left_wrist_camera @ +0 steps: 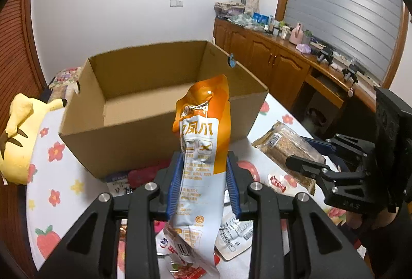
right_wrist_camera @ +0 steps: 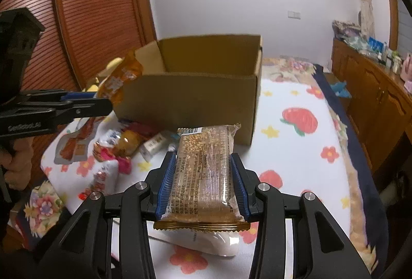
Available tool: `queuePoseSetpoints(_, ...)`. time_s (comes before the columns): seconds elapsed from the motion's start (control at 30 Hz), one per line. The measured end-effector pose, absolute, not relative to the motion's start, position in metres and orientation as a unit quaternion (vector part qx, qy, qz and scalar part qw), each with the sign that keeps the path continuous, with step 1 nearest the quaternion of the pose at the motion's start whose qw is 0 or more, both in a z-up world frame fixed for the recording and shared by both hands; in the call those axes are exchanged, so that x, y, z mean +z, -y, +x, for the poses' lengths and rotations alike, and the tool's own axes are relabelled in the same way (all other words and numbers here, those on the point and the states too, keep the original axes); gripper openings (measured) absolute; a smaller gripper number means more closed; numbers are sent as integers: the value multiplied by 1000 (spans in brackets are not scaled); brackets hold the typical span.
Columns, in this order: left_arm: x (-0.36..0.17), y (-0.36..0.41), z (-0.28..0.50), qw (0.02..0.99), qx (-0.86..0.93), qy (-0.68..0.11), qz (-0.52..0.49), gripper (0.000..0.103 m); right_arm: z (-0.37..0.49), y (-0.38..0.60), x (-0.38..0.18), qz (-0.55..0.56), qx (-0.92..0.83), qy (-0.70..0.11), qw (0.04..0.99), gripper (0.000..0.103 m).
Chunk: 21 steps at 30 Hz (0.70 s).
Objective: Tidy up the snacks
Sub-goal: 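Close the left tool on the orange pouch while the right tool grips the granola bar, then lower both held snacks into the box and open both tools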
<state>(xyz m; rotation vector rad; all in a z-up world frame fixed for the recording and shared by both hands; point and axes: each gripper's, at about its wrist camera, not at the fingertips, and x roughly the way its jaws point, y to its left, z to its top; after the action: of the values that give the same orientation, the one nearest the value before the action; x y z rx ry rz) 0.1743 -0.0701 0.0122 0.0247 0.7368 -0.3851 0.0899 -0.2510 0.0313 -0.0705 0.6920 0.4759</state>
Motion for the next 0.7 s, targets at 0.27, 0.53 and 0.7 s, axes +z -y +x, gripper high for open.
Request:
queuePoseSetpoints(0.27,49,52,186,925,-191,-327,14,31,90,241,69,-42,250,-298,920,42)
queuePoseSetpoints(0.53,76,32,222,933,-184,-309,9,31,115,228,94,-43,270,-272,923,42)
queuePoseSetpoints(0.7,78,27,249,934,-165,-318,16,31,145,214,101,-56,277,-271,920,42)
